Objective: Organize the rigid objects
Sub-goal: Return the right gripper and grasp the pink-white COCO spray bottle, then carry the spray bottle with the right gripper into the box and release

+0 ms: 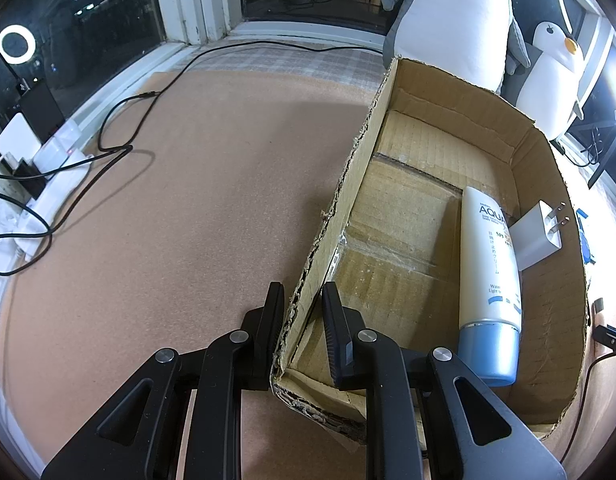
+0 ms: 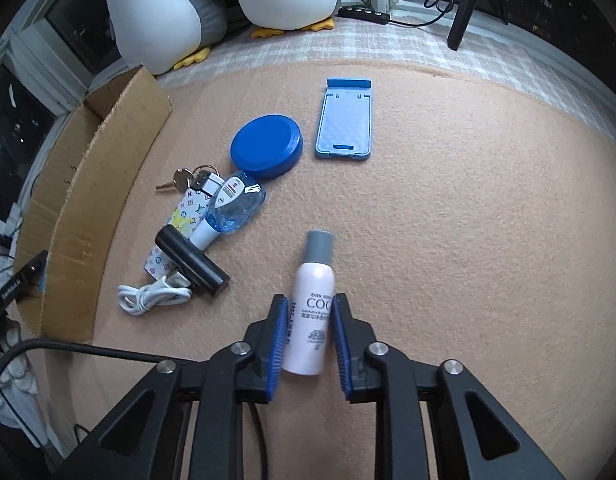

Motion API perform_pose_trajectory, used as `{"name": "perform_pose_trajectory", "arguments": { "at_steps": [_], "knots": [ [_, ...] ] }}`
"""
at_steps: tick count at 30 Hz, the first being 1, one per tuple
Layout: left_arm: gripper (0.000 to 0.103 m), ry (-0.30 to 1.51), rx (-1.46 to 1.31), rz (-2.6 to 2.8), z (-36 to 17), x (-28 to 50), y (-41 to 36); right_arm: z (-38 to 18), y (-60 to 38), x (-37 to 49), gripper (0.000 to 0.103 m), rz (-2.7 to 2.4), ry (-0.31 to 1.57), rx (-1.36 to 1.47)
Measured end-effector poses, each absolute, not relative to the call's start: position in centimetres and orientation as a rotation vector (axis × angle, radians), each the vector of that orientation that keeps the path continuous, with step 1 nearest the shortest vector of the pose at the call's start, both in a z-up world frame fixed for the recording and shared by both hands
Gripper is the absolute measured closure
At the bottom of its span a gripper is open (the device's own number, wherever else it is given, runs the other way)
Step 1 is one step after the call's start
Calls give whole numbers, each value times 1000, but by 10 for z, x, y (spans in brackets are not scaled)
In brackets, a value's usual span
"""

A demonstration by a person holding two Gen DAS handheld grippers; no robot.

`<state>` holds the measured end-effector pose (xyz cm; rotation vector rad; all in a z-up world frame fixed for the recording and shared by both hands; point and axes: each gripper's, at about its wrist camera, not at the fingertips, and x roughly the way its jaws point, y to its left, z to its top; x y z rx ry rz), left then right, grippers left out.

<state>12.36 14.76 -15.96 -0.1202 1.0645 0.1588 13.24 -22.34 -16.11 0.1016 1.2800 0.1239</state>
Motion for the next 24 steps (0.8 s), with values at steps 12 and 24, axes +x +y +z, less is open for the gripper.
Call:
{"name": "perform_pose_trajectory", "arguments": {
  "at_steps": [12, 24],
  "knots": [
    [85, 1064, -121, 160, -160, 124, 148, -148, -222, 129, 85, 151, 1209, 110],
    [85, 1062, -124, 160, -160, 123, 148, -87, -174, 147, 85, 280, 1046, 70]
  ]
}}
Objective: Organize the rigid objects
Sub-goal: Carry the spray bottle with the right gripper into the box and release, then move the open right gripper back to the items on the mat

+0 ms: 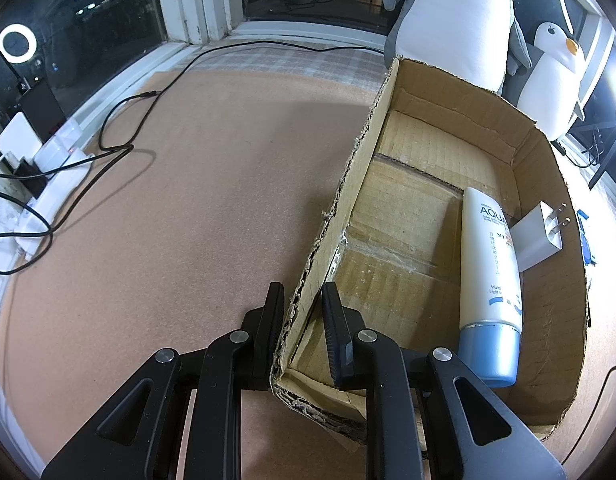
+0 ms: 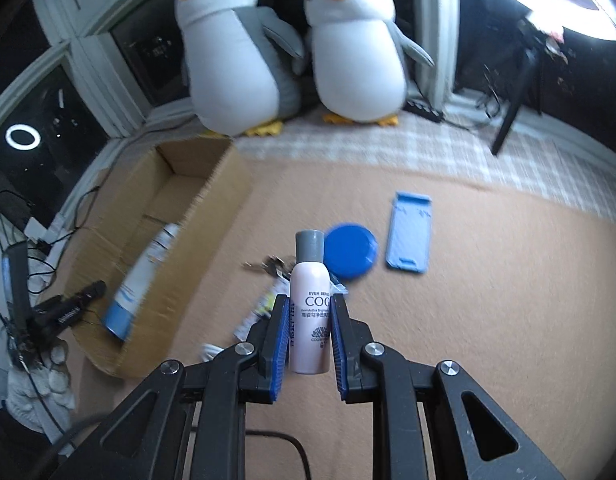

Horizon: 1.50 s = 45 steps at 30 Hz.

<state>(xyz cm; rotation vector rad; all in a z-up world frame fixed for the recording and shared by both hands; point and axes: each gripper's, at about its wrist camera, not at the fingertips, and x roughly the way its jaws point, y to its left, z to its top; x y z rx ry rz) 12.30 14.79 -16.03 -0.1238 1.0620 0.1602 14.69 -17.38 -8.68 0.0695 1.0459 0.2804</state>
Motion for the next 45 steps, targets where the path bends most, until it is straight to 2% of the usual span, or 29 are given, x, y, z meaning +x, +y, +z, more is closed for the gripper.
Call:
{"name": "perform_pose_trajectory", "arguments": {
  "at_steps": [17, 36, 38, 40, 45],
  "knots": [
    [85, 1061, -127, 162, -161, 123, 148, -79, -61, 142, 85, 549, 1045, -11],
    [85, 1060, -132, 161, -161, 123, 147, -98, -18, 141, 84, 618, 1092, -27],
    [85, 1060, -133, 162, -161, 123, 148, -97, -18, 140, 73, 624, 1091, -25],
    [85, 1059, -135, 162, -161, 123, 147, -94, -19, 138, 55, 619, 1070, -32],
    [85, 1059, -133, 162, -161, 124, 147, -91, -20, 136, 53, 615, 1058, -35]
  ]
}}
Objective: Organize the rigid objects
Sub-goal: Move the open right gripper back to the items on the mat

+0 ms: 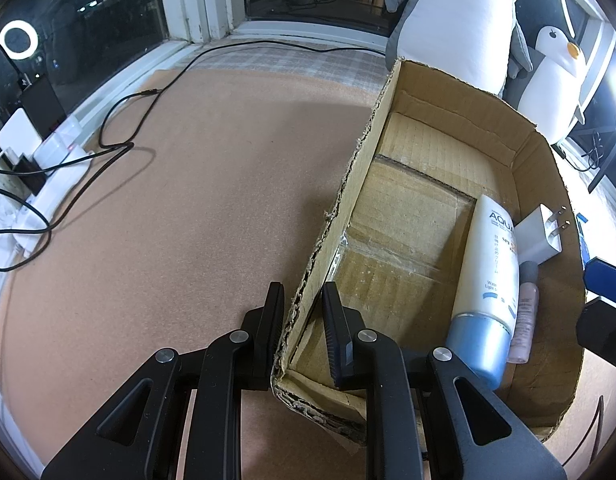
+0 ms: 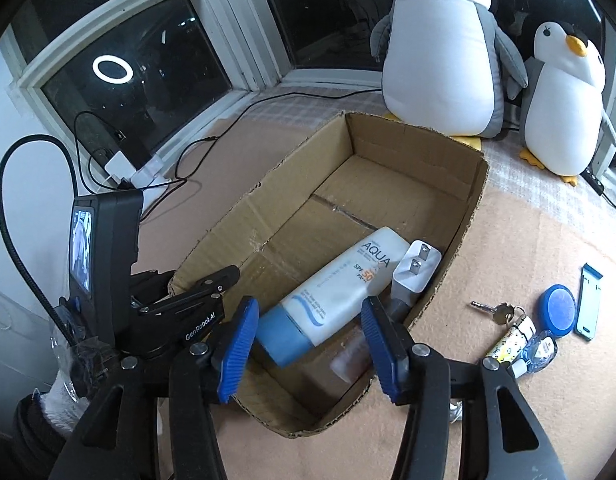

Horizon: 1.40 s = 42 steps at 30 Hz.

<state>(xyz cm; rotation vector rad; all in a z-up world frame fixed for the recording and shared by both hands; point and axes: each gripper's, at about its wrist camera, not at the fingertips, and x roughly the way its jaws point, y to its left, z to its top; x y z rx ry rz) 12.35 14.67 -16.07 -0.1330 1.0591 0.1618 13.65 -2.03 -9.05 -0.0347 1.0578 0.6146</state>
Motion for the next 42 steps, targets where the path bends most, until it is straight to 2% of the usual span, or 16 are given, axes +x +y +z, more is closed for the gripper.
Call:
{"name": "perform_pose_trajectory", "arguments": {
  "at_steps": [10, 20, 29, 42],
  "knots": [
    [85, 1059, -130, 160, -161, 123, 148, -82, -42, 134, 51, 579, 1031, -18],
    [84, 1057, -126, 166, -161, 123, 148, -74, -125, 140, 51, 445, 996, 66],
    [83, 1059, -127, 181, -161, 124, 147, -89, -193, 158, 51, 306, 998, 75],
    [83, 1053, -94, 180, -161, 123, 144, -120, -206, 182, 51, 320, 1067, 87]
  ]
}}
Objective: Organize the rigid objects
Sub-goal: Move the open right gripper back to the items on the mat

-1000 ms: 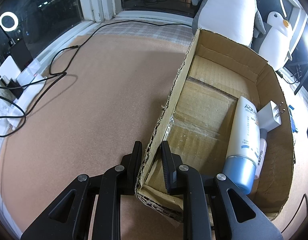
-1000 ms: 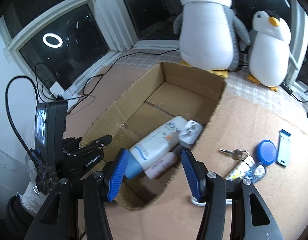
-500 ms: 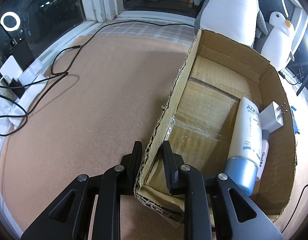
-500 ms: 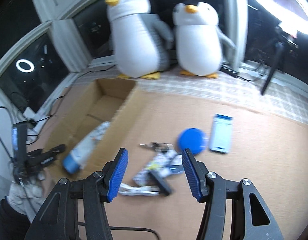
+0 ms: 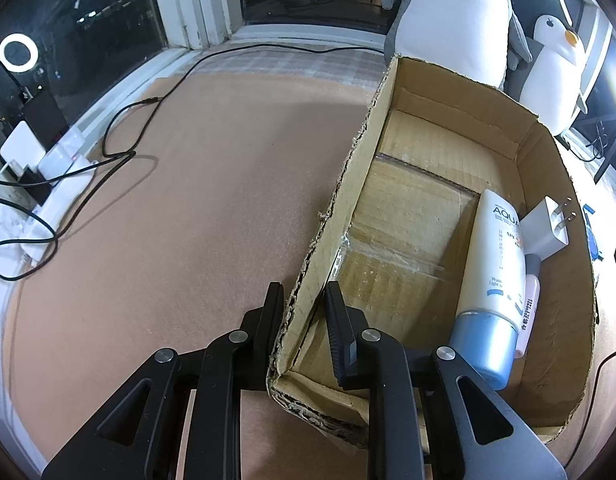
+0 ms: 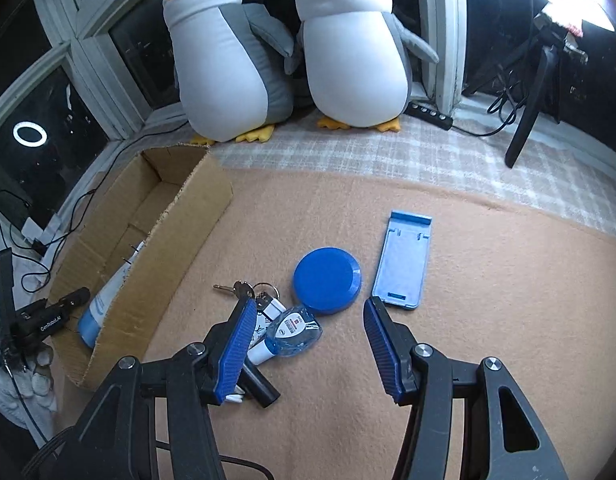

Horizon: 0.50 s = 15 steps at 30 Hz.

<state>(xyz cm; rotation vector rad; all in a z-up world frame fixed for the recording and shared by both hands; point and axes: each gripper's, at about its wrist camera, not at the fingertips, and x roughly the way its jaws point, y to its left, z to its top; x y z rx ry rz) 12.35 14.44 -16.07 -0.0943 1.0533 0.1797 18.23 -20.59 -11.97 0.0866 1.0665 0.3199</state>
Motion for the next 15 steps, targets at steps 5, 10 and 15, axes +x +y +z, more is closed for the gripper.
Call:
{"name": "perform_pose_trajectory", "arguments": {
  "at_steps": [5, 10, 15],
  "knots": [
    [83, 1049, -89, 185, -160, 123, 143, -132, -204, 192, 51, 327, 1107, 115],
    [83, 1045, -93, 187, -161, 123, 144, -142, -204, 200, 51, 323, 1140, 145],
    [83, 1043, -94, 189, -161, 123, 144, -151, -205, 208, 51, 313, 1164, 171]
  ]
}}
